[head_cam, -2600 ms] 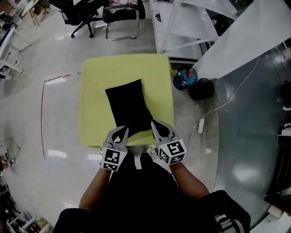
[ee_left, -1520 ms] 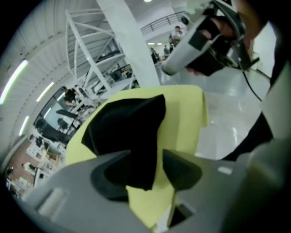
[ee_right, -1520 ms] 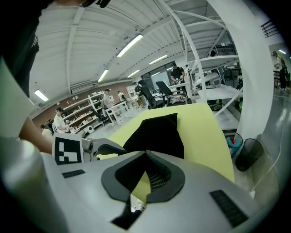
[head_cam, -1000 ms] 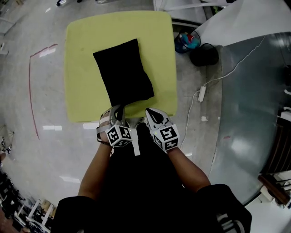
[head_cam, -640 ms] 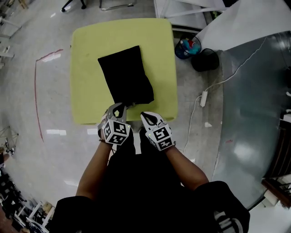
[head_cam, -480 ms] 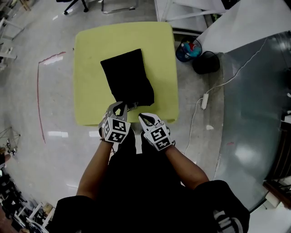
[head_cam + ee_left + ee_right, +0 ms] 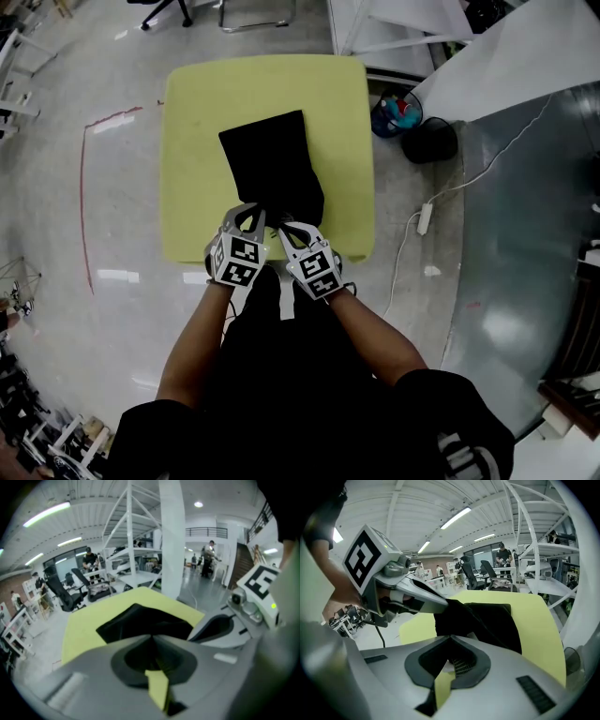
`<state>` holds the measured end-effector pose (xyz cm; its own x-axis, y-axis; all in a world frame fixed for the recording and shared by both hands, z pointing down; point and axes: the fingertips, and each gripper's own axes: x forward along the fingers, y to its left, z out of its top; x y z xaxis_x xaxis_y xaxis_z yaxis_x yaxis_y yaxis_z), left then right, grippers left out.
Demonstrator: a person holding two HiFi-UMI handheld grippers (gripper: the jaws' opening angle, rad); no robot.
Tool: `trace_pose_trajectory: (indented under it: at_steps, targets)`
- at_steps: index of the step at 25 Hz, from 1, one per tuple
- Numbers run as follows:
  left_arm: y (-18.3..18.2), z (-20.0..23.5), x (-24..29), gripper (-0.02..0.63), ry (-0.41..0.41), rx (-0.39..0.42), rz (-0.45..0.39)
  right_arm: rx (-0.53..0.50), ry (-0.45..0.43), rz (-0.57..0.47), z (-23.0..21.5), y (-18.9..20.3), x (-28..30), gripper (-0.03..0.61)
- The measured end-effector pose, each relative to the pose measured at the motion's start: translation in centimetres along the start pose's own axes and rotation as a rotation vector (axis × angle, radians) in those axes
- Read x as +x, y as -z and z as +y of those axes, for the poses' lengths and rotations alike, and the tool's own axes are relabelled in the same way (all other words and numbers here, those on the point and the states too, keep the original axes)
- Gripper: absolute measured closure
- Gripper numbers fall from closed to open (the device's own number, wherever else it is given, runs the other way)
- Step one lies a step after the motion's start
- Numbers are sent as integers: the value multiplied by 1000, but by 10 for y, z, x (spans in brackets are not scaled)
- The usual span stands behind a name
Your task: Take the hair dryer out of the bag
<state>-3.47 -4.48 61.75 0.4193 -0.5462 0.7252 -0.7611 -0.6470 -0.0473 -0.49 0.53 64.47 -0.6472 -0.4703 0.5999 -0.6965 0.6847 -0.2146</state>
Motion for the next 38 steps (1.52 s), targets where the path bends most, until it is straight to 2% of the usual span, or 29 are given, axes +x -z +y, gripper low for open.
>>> trace_pose_trajectory:
  at_steps: [14,23,28,34,38]
  targets:
    - [-7,23,13,595,64,-65,-30,45,220,59,-38,-7,38,562]
    - [-2,38,11,597,75,-96,-30,138,301,170,-59,5,69,370]
    - [0,42,9,597,101,-109,-52,163,321,271,-62,15,86,365]
    - [4,47,13,597,140,-133,-61,162,342,319,-69,20,99,362]
    - [5,51,14,597,152,-128,-73,164,352,305,-70,20,103,362]
